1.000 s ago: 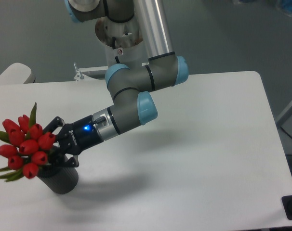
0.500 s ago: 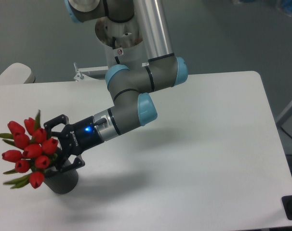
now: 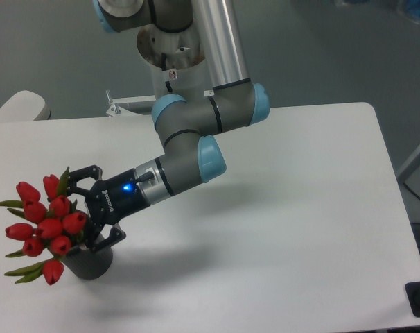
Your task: Insert the flowers into the vase
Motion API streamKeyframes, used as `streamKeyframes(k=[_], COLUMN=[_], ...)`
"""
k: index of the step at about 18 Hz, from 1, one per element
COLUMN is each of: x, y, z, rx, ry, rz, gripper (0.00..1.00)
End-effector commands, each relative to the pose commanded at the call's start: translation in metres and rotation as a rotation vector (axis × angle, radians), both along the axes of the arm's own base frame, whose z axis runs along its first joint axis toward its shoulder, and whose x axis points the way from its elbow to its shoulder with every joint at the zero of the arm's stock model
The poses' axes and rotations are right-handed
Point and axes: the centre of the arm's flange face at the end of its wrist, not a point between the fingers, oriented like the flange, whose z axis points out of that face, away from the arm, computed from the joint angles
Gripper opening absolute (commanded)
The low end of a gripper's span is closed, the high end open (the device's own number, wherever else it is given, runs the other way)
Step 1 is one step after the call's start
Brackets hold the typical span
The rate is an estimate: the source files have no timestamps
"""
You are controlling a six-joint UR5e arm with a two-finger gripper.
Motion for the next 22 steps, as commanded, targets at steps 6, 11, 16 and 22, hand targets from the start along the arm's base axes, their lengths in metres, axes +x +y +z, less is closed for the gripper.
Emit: streamKeyframes(k=[6,11,16,22], x=[-0.017,-0.038,-0.066,-0.122], y=[-0.014,-0.037,-0.068,-0.086], z=[0.005,0.023,0.053,0.108], rx=[-0.007,-0.044,-0.056,-0.152], ry=[0.026,0.127,0.208,0.481], rz=[0.037,0.102,0.187,0.324], gripper=[1.0,1.0,1.0,1.0])
